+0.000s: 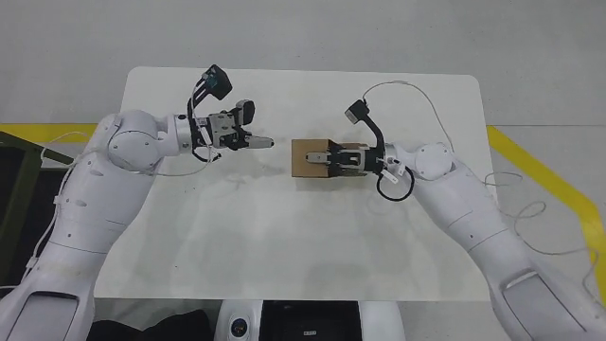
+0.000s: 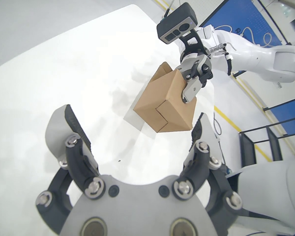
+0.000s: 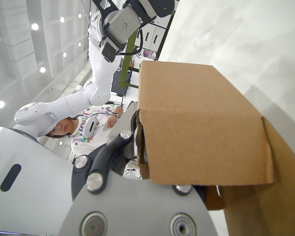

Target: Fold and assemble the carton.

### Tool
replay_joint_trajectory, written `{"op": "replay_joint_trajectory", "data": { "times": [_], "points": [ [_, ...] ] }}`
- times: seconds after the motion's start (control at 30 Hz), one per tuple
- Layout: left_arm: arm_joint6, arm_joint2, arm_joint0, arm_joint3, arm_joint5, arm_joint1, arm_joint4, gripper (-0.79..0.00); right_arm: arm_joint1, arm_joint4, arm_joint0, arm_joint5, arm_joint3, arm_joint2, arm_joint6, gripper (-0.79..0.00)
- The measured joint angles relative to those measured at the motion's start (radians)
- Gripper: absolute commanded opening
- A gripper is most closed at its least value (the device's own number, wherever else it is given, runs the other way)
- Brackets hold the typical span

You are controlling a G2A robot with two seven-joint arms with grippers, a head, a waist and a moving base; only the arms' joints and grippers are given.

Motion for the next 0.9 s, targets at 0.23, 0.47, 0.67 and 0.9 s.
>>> {"op": "replay_joint_trajectory", "data": {
  "times": [0.23, 0.47, 0.67, 0.9],
  "points": [
    [0.159, -0.049, 0.071, -0.045, -0.125, 0.012, 0.222, 0.0, -0.04, 0.008, 0.023, 0.02, 0.068, -0.052, -0.012, -0.499],
    [0.253, -0.061, 0.104, -0.04, -0.193, 0.017, 0.341, 0.0, -0.067, 0.022, 0.042, 0.021, 0.132, -0.072, 0.008, 0.0],
    [0.333, -0.055, 0.118, -0.052, -0.204, 0.019, 0.448, 0.0, -0.071, -0.014, 0.056, 0.07, 0.145, -0.068, 0.022, 0.0],
    [0.442, -0.038, 0.158, -0.078, -0.204, 0.028, 0.556, 0.0, -0.042, -0.032, 0.012, 0.066, 0.058, -0.003, 0.016, 0.0]
  ]
}}
